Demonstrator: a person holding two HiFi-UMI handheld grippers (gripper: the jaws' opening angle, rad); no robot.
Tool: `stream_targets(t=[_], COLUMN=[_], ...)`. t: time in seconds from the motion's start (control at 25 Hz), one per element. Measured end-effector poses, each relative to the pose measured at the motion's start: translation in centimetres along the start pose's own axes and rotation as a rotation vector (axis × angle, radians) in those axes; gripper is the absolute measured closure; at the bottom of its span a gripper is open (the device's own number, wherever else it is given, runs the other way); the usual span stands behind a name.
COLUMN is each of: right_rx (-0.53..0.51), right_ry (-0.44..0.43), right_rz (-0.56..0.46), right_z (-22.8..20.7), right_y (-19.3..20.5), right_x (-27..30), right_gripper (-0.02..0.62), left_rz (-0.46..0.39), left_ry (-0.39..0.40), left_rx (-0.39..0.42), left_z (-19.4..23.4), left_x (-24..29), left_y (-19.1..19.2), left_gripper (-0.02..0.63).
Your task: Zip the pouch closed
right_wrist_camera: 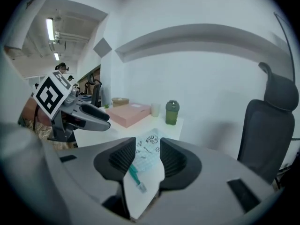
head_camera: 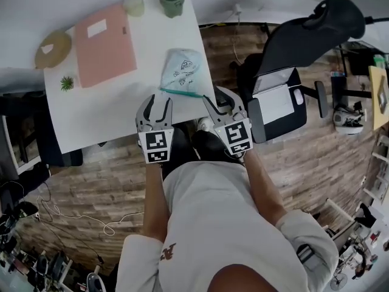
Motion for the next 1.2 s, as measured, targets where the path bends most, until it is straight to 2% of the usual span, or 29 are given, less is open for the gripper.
stream_targets(t=[0.24,0.4,0.52,0.76,0.96,1.2], right_rx=[-0.025,-0.035,-0.049,-0.022,-0.024,-0.019], right_ry=[0.029,0.067,0.092,0.140,0.193,0.244], right_rz=[-0.192,-0.310,-0.380,-0.412,-0.418,-0.426], right_z=[-0.6,-0.4,0.0,0.9,1.9,3.5], right_y=[-4.7,-7.6,-9.1,-10.1,-12.2,-13.8], right_x=[-4.2,-7.1,-8.6,-10.1,-9.8,-9.3], right_gripper=[0.398,0.282,0.250,0.244,0.245,0.245], left_rz=[-0.175,-0.295,-0.377,-0.451,-0.463,-0.512], left_ry=[-0.074,-0.116,-0.146,-0.122,-0.080,-0.046], left_rx=[0.015,0.032,0.039,0.043,0.083,0.028], left_z=[-1.1,-1.9,-2.1,-1.6,0.2,2.0], left_x=[-5.1,-8.5,-10.5,-12.2,-12.3,-13.0], left_y=[-4.2,-6.8,-8.2,-9.7,-10.7,-11.5], left_gripper=[0.356,0.317,0.270,0.245,0.244,0.244])
Point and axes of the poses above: the fingertips, and each gripper's own axes: x forward along the fingers, z to its left, y out of its underside, the point moved 9 cm from there along -x, backward along the fingers, and after that the axes turned 7 degrees about z, right-handed, at the moved point
